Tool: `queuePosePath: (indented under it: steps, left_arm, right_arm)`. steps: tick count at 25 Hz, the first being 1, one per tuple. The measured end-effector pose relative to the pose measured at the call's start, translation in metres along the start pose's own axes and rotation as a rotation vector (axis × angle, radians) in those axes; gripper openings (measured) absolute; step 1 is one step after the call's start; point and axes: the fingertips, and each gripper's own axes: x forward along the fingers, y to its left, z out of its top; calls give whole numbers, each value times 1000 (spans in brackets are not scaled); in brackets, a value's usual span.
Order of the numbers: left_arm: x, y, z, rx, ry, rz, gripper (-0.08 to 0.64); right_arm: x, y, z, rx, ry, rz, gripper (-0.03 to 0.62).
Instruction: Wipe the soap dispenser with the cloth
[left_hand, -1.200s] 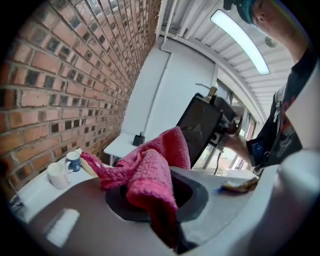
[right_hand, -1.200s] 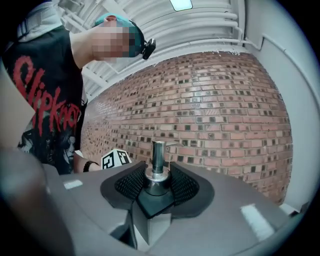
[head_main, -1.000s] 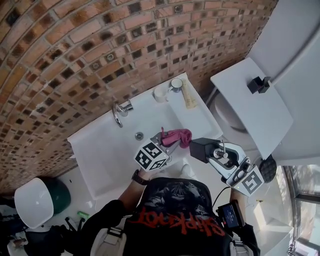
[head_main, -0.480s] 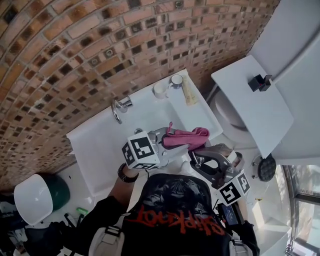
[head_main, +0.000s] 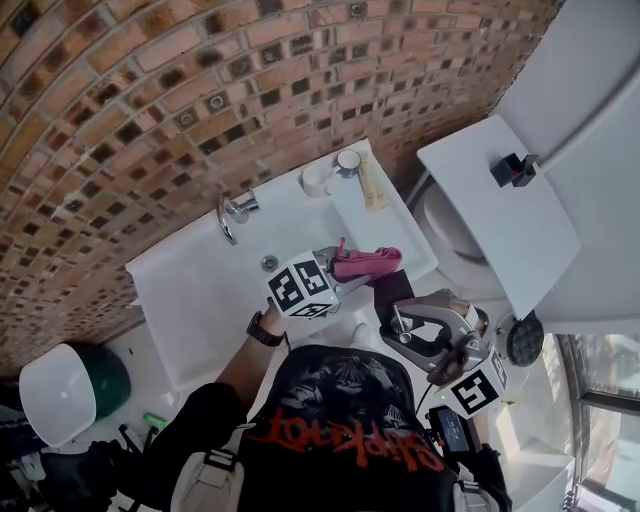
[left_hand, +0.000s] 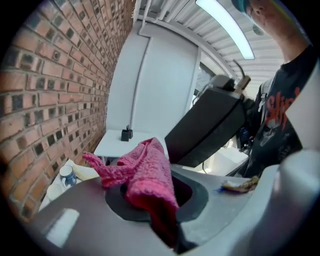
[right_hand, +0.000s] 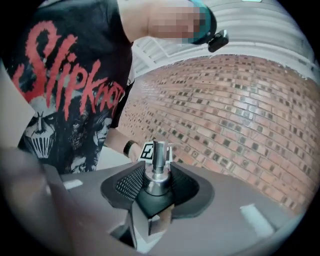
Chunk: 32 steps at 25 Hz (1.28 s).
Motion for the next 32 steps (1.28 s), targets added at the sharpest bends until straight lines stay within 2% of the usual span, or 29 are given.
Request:
queuePosePath:
  steps: [3,5,7,9,11,13,15,17,20,23,26,28,32]
  left_arm:
    - [27,4,-47,-18,116,-12,51]
    - [37,-10,-58,-21,96,-74,51]
    - [38,-38,-48,23,19,-164,51]
    - [34,-73,-26,74,-75,-268,51]
    - [23,-103,5,74,-195,-364,51]
    - [10,-112,39,3,-324,-391,51]
    - [7,-96,56,-87,-371,-318,51]
    - [18,-73,52,-137,-333,-211,51]
    - [37,-51,31,-191,-263,-133,51]
    - [55,-43,-1,-209,-160,-71,51]
    - [65,-34,-33,-233,-87,-24,51]
    - [64,-26,-46,-219,-79,23,51]
    - [48,-9,-46,-150,-131,158,51]
  right_arm:
    - [-14,-18,0,107,-66,-58,158]
    - [-25,-40,-23,263,-56,-168,158]
    - [-35,-66,-50,429,-56,-310,156]
    - [-41,-83,-73,540,-67,-418,156]
    - [-42,-83,-97,600,-46,-460,156]
    - [-39,-77,-115,633,-23,-457,156]
    - [-34,-71,-123,652,-12,-439,156]
    - [-31,-68,-120,652,-14,-426,156]
    - [-24,-68,-112,625,37,-423,155]
    - [-27,-70,-101,614,18,-423,155]
    - [-32,-73,-91,610,-72,-395,155]
    - [-33,-72,-93,618,-110,-376,156]
    - [-34,-73,-108,666,-117,-381,156]
